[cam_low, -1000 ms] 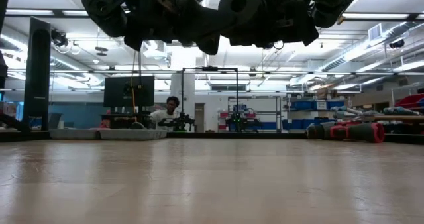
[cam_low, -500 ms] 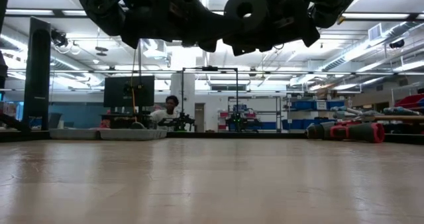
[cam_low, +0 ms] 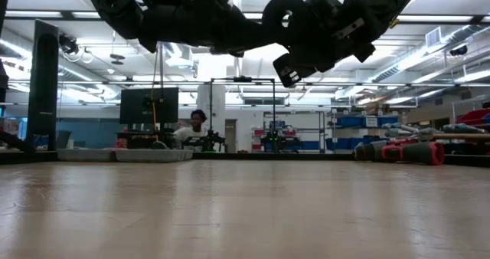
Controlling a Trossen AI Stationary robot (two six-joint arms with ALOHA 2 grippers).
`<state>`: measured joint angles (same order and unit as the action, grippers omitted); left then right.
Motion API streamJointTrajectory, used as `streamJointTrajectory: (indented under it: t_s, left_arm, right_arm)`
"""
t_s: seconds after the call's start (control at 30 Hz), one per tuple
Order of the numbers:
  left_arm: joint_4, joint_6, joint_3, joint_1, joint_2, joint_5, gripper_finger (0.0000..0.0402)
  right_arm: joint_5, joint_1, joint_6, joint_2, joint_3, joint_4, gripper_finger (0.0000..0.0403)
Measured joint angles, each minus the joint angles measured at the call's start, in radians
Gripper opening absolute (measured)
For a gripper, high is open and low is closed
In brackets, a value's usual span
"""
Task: Coil cords
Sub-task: Coil the black wire on the spool
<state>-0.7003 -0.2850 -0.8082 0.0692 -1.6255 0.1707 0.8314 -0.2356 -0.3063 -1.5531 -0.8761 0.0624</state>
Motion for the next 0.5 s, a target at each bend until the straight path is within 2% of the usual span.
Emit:
streamJointTrajectory:
  t_s: [0.33,0.5]
  left_arm:
    - [0.076,0.018,-0.002,0.003,0.001,-0.02,0.0008]
    - [0.115,0.033,-0.002,-0.002,0.001,-0.023,0.0008]
  right_arm:
    - [-0.027,-0.022,0.009,0.0,0.0,-0.046,0.0056]
    - [-0.08,-0.034,0.001,0.0,0.0,-0.053,0.0072]
